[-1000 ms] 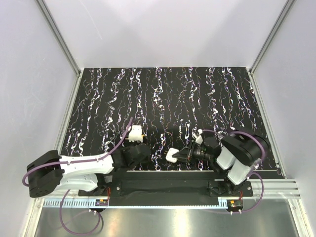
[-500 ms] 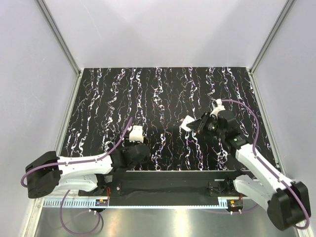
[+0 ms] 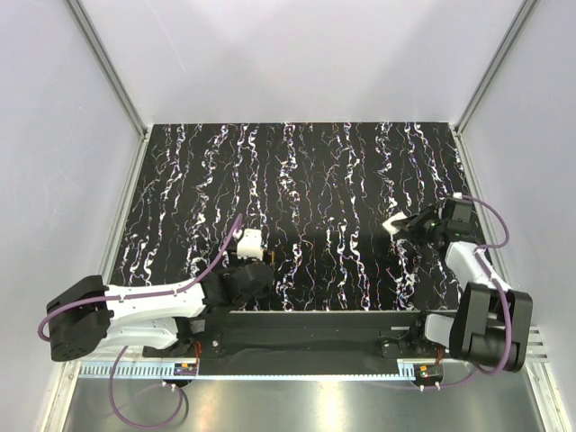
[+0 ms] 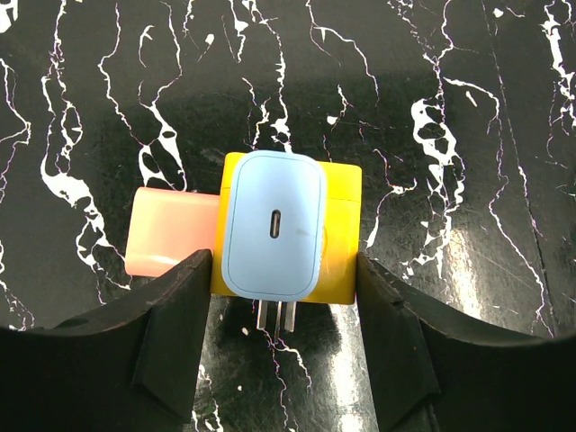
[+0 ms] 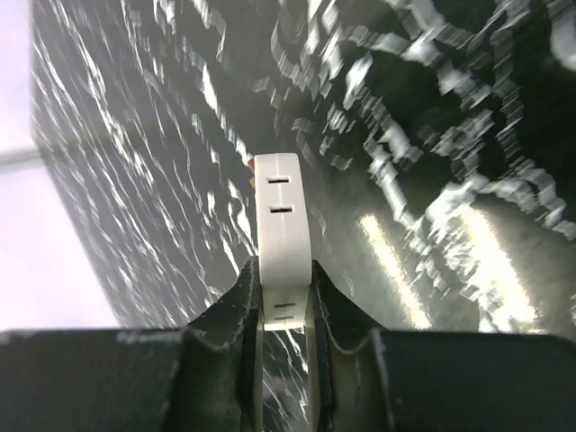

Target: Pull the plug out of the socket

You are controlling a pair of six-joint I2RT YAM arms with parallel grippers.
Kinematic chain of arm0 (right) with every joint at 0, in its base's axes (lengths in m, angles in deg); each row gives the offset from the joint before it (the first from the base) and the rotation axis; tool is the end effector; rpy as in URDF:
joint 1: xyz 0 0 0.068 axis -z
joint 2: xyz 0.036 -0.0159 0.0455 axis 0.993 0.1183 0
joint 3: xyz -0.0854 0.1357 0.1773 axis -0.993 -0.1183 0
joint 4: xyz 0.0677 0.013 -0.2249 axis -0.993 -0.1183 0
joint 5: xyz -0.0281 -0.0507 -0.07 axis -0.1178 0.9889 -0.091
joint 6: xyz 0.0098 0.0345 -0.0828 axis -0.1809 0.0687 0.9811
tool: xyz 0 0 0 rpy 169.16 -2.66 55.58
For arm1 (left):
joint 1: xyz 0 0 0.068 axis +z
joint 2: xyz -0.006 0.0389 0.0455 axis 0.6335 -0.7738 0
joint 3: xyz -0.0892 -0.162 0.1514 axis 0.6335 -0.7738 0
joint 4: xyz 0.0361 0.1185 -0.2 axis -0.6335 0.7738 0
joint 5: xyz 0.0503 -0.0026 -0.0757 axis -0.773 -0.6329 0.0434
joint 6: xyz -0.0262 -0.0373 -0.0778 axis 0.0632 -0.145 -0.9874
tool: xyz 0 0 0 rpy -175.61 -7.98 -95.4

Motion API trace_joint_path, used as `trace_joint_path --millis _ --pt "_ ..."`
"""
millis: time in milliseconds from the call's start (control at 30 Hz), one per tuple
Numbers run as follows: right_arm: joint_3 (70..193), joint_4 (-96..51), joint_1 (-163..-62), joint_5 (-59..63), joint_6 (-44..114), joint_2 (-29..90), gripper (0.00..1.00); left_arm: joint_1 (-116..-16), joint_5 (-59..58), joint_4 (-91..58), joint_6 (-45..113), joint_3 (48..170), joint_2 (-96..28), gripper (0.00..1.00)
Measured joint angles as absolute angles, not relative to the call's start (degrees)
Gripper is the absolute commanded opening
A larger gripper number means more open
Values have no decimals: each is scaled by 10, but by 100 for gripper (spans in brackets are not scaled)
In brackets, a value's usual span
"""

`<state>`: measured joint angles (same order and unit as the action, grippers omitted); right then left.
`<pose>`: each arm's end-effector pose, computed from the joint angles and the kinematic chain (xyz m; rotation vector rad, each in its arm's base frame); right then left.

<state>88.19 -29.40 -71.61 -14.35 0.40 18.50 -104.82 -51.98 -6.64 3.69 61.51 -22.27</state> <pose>0.2548 -0.0186 0.1415 0.8707 2.2202 0.7496 0.1398 -0.1737 0.1325 0.1094 2.1314 -0.1797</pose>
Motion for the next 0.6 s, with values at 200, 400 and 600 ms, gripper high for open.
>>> trace_joint_path --millis 200,400,600 --pt "875 -208 -677 -191 -35 274 0 -1049 -520 -71 47 615 -225 0" --pt "829 -108 -677 -201 -80 310 0 -1049 -520 -79 51 615 -230 0" --pt "788 1 -677 -179 -134 352 2 -1049 -521 -88 51 616 -237 0"
